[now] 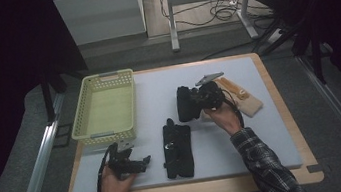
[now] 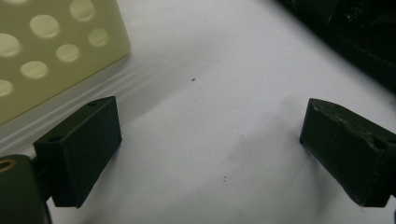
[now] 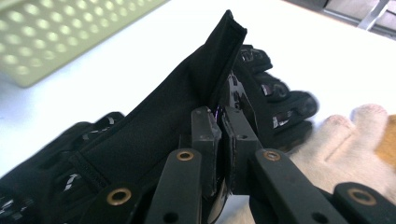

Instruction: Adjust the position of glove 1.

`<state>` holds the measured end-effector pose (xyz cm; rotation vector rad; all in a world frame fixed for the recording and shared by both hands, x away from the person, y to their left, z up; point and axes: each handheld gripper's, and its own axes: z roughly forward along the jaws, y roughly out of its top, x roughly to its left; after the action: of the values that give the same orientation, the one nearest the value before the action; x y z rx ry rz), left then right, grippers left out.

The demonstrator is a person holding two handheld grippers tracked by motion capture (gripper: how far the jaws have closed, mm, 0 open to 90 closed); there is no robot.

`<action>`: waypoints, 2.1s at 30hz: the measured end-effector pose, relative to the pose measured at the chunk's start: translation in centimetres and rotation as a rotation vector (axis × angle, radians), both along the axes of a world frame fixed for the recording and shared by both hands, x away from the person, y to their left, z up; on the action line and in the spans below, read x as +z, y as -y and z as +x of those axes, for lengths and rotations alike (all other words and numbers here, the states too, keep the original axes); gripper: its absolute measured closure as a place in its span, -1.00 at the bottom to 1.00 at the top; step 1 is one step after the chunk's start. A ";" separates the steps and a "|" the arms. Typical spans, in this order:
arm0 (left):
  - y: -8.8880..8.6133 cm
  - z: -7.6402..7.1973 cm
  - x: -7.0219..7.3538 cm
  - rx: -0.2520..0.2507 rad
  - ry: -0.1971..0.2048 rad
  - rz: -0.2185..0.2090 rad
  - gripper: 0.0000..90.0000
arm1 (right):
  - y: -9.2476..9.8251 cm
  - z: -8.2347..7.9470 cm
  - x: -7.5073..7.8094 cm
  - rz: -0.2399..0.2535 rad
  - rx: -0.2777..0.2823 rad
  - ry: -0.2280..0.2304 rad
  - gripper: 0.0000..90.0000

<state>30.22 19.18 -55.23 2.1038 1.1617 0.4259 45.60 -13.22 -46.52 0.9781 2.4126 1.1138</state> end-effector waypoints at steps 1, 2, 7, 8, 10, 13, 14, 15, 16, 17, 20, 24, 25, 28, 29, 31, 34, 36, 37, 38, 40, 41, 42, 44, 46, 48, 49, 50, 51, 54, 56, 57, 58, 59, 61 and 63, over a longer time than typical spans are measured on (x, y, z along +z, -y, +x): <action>0.0 0.0 0.0 0.000 0.000 0.000 -0.88 | 0.2 -0.4 0.4 0.003 0.006 0.004 0.85; 0.0 0.0 0.0 0.000 0.000 0.000 -0.88 | 0.3 -0.6 0.6 0.005 0.010 0.006 0.85; 0.0 0.0 0.0 0.000 0.000 0.000 -0.88 | 1.3 -3.1 2.2 0.013 0.040 0.020 0.85; 0.0 0.0 0.0 -0.001 0.001 0.002 -0.88 | 1.5 -3.7 2.5 0.014 0.047 0.021 0.85; 0.0 0.0 0.0 -0.001 0.001 0.002 -0.88 | 2.0 -5.2 2.9 0.012 0.063 0.023 0.85; 0.0 0.0 0.0 -0.001 0.000 0.003 -0.88 | 2.6 -7.2 3.2 0.009 0.084 0.022 0.85; 0.0 0.0 0.0 0.000 0.001 0.001 -0.88 | 2.8 -7.9 3.1 0.007 0.090 0.020 0.85; 0.0 0.0 0.0 0.003 0.002 -0.002 -0.88 | 2.9 -8.3 3.0 0.005 0.094 0.017 0.85; 0.0 0.0 0.0 0.003 0.002 -0.001 -0.88 | 3.2 -8.9 2.8 0.010 0.099 0.008 0.85; 0.0 0.0 0.0 0.003 0.002 -0.002 -0.88 | 3.4 -9.5 2.6 0.007 0.105 -0.003 0.85; 0.0 0.0 0.0 0.005 0.002 -0.004 -0.88 | 4.0 -11.1 1.3 0.001 0.116 -0.030 0.85; 0.0 0.0 0.0 0.001 0.001 0.001 -0.88 | 4.4 -12.7 -0.5 0.002 0.129 -0.062 0.85; 0.0 0.0 0.0 0.002 0.000 0.001 -0.88 | 4.4 -13.0 -1.0 0.003 0.132 -0.066 0.84; 0.0 0.0 0.0 0.001 0.002 -0.001 -0.88 | 4.0 -13.5 -2.8 -0.008 0.134 -0.079 0.82; 0.0 0.0 0.0 0.001 0.002 -0.001 -0.88 | 3.9 -13.6 -3.4 -0.020 0.136 -0.079 0.77; 0.0 0.0 0.0 0.001 0.002 -0.001 -0.88 | 3.6 -13.8 -4.3 -0.038 0.131 -0.079 0.59; 0.0 0.0 0.0 0.001 0.002 -0.001 -0.88 | 4.0 -13.9 -4.2 -0.029 0.117 -0.077 0.21; 0.0 0.0 0.0 0.001 0.000 0.002 -0.88 | 4.6 -13.9 -3.6 -0.014 0.101 -0.061 0.12; 0.0 0.0 0.0 0.001 0.001 0.000 -0.88 | 5.1 -13.8 -3.2 -0.007 0.084 -0.054 0.10; 0.0 0.0 0.0 0.001 0.001 0.000 -0.88 | 5.5 -13.8 -3.0 -0.005 0.068 -0.047 0.11; 0.0 0.0 0.0 0.001 0.001 0.001 -0.88 | 6.1 -13.5 -2.8 -0.014 0.038 -0.041 0.24; 0.0 0.0 0.0 0.001 0.001 -0.001 -0.88 | 6.5 -13.3 -2.9 -0.015 0.025 -0.042 0.32; 0.0 0.0 0.0 0.001 0.001 -0.001 -0.88 | 6.6 -13.2 -3.0 -0.011 0.015 -0.043 0.36; 0.0 0.0 0.0 0.001 0.001 -0.001 -0.88 | 6.8 -12.8 -3.6 0.004 0.001 -0.060 0.39; 0.0 0.0 0.0 0.001 0.002 -0.001 -0.88 | 6.6 -12.4 -4.3 0.015 -0.008 -0.069 0.34; 0.0 0.0 0.0 0.001 0.002 -0.001 -0.88 | 6.3 -11.9 -5.0 0.006 -0.018 -0.074 0.23; 0.0 0.0 0.0 0.001 0.002 -0.001 -0.88 | 6.2 -11.8 -5.3 -0.010 -0.026 -0.073 0.20; 0.0 0.0 0.0 0.001 0.002 -0.001 -0.88 | 6.1 -11.7 -5.6 -0.020 -0.030 -0.075 0.16; 0.0 0.0 0.0 0.001 0.002 -0.001 -0.88 | 6.0 -11.5 -5.9 -0.028 -0.029 -0.083 0.14; 0.0 0.0 0.0 0.001 0.002 -0.001 -0.88 | 5.9 -11.7 -6.3 -0.025 -0.024 -0.067 0.28; 0.0 0.0 0.0 0.001 0.003 -0.001 -0.88 | 5.8 -12.0 -6.4 -0.005 -0.003 -0.079 0.56; 0.0 0.0 0.0 0.002 0.002 0.001 -0.88 | 5.8 -12.0 -6.4 0.004 -0.002 -0.088 0.66; 0.0 0.0 0.0 0.002 0.002 0.002 -0.88 | 5.8 -12.0 -6.4 0.013 0.000 -0.100 0.75; 0.0 0.0 0.0 0.002 0.002 0.002 -0.88 | 5.8 -12.0 -6.4 0.033 0.004 -0.116 0.83; 0.1 0.0 0.0 0.005 0.004 -0.004 -0.88 | 5.8 -12.0 -6.4 0.041 0.003 -0.119 0.88; 0.1 0.0 0.0 0.005 0.004 -0.006 -0.88 | 5.8 -12.0 -6.3 0.039 -0.001 -0.122 0.90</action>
<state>30.21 19.12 -55.28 2.0946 1.1655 0.4284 33.58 -19.03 -52.83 1.0889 2.4933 1.1364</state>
